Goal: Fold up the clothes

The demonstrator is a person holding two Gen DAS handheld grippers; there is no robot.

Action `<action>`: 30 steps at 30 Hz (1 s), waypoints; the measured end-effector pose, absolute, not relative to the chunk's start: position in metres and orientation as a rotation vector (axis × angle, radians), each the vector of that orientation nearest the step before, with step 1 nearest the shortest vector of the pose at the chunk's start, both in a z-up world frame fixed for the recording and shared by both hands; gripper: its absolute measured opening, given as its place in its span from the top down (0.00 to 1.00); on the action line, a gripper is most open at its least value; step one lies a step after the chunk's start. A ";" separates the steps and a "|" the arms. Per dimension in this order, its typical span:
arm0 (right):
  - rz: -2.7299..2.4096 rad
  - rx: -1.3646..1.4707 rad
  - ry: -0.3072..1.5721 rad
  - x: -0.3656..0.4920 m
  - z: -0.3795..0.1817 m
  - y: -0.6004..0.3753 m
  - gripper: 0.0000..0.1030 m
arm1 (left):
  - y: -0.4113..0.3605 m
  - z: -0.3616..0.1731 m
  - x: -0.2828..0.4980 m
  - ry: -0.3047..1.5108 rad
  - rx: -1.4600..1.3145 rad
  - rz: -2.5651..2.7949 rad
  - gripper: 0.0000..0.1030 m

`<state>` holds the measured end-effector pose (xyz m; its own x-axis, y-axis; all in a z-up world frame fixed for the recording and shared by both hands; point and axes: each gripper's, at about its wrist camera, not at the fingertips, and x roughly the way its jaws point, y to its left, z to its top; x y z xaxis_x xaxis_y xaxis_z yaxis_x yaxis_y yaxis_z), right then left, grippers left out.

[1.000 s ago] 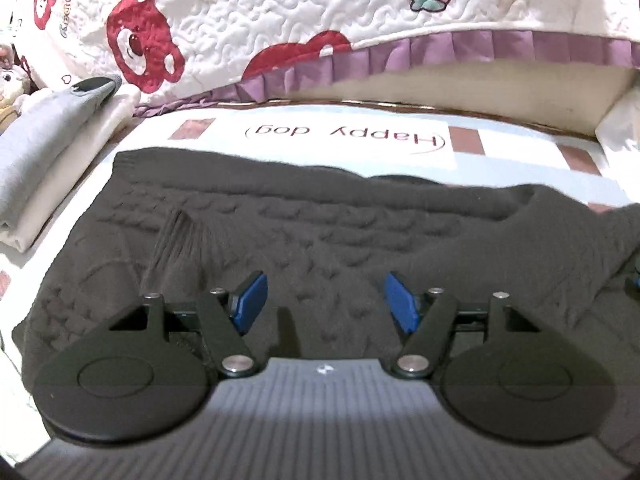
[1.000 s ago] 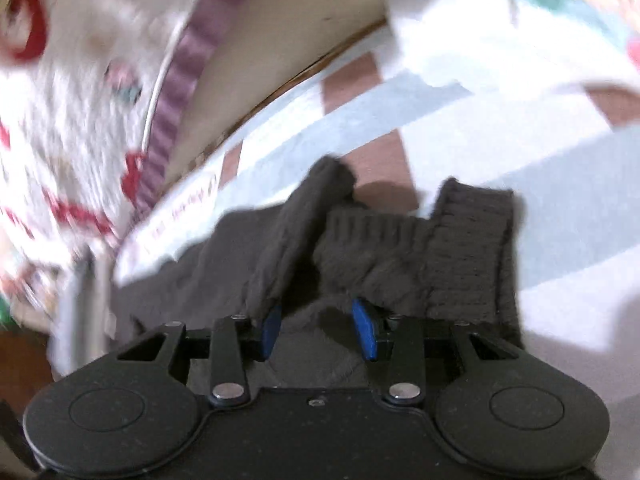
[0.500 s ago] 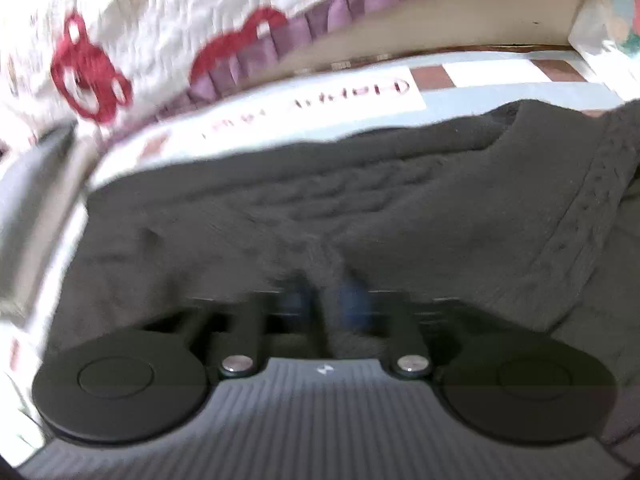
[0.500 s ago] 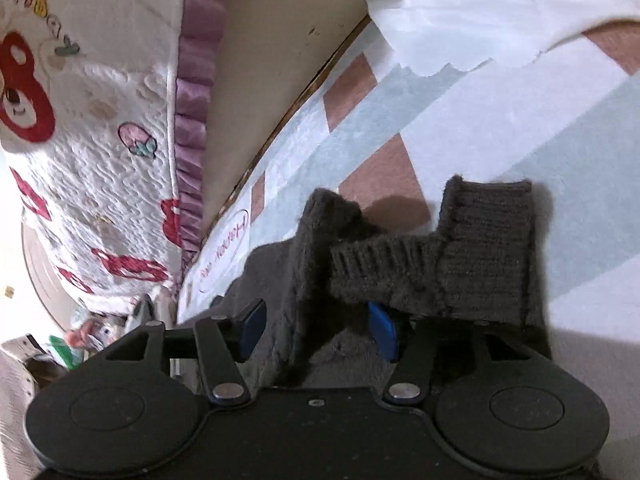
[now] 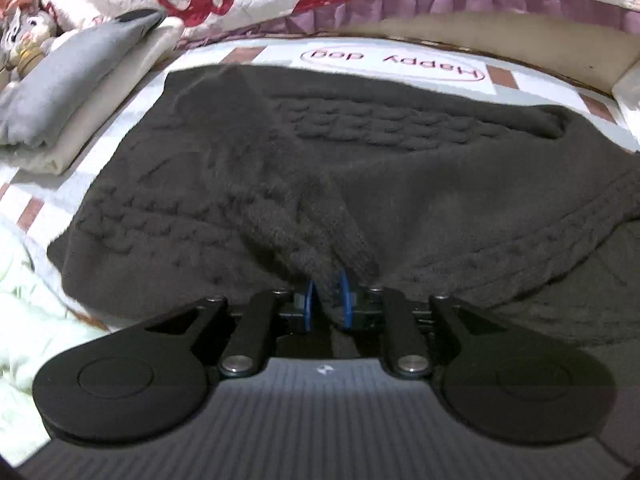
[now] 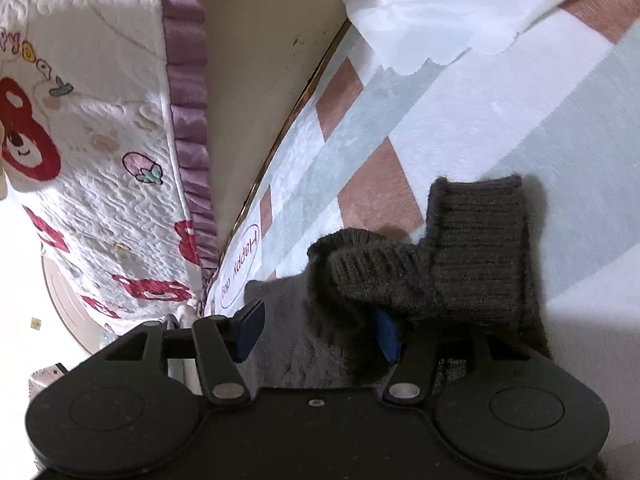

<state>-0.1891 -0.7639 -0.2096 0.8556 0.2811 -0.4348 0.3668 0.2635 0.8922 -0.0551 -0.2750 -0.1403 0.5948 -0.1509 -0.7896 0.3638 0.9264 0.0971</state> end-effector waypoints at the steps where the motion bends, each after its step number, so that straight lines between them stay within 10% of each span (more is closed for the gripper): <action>1: -0.064 1.318 0.586 -0.189 -0.209 -0.763 0.39 | -0.275 -0.138 -0.053 0.877 0.264 -0.300 0.69; 8: -0.071 1.253 0.589 -0.186 -0.205 -0.761 0.39 | -0.264 -0.133 -0.038 0.884 0.198 -0.272 0.45; 30: -0.055 1.307 0.524 -0.183 -0.206 -0.768 0.32 | -0.239 -0.139 0.015 0.845 -0.056 -0.297 0.24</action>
<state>-0.1829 -0.7684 -0.2059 0.8825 0.2508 -0.3979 0.3284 0.2771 0.9030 0.0155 -0.2395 -0.1395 0.6251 -0.2802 -0.7285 0.2364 0.9575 -0.1655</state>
